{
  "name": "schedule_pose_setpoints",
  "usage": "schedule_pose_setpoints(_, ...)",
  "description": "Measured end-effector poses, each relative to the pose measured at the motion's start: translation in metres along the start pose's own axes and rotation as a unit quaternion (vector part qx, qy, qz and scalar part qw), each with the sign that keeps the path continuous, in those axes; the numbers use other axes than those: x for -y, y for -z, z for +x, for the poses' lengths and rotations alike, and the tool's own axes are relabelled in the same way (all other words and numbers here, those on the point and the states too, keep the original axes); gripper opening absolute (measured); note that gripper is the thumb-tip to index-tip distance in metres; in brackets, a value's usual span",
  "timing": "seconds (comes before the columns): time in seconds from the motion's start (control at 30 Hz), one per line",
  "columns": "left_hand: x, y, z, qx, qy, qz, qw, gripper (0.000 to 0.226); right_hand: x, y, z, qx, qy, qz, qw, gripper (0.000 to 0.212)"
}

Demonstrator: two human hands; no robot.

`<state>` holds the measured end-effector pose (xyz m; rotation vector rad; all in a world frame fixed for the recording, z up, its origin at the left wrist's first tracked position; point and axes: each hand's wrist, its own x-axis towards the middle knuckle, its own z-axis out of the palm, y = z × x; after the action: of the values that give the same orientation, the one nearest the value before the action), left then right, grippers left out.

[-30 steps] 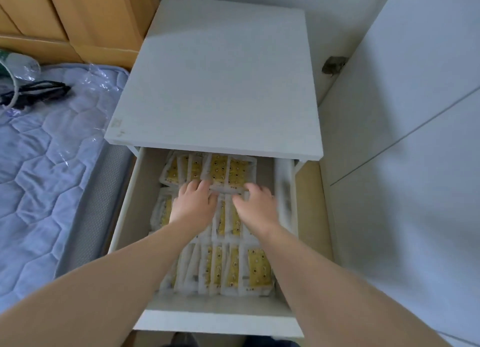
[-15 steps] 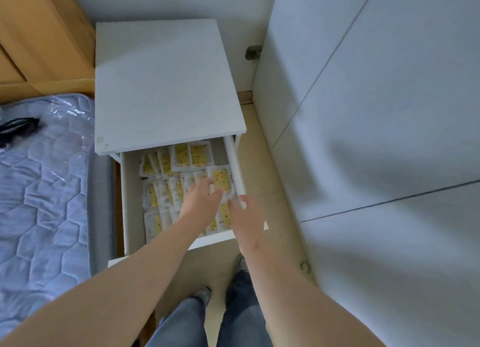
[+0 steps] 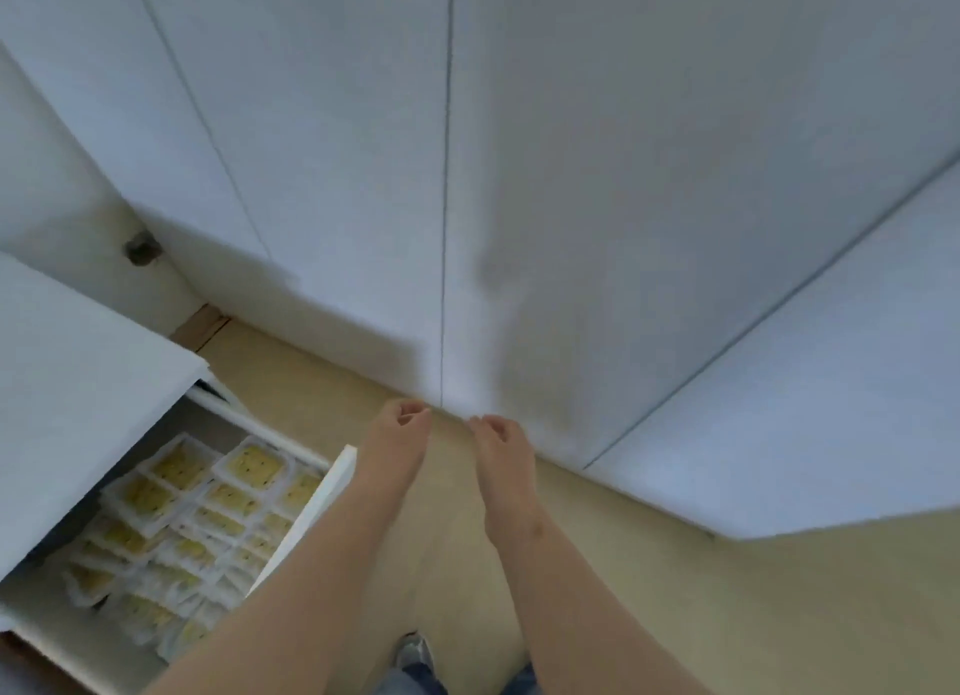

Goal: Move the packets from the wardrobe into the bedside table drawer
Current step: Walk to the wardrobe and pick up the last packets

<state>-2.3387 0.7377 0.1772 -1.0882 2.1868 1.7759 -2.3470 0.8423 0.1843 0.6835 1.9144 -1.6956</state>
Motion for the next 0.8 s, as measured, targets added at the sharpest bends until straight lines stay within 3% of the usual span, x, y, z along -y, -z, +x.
schedule_pose_setpoints(0.1, -0.03, -0.076, -0.026, 0.084, -0.04, 0.026, 0.995, 0.009, -0.002, 0.077, -0.004, -0.069, 0.007, 0.081, 0.994, 0.028)
schedule_pose_setpoints(0.33, -0.059, -0.286, -0.148, 0.292, -0.104, 0.114, 0.944, 0.015, -0.046, 0.307, -0.041, -0.238, 0.008, 0.252, 0.938, 0.021)
schedule_pose_setpoints(0.53, -0.047, -0.434, -0.275, 0.435, -0.088, 0.166, 0.881, 0.005, -0.108, 0.479, -0.093, -0.393, 0.001, 0.35, 0.85, 0.006)
schedule_pose_setpoints(0.8, -0.015, -0.586, -0.409, 0.557, -0.114, 0.267, 0.778, 0.011, -0.186, 0.613, -0.147, -0.489, -0.051, 0.488, 0.721, 0.01)
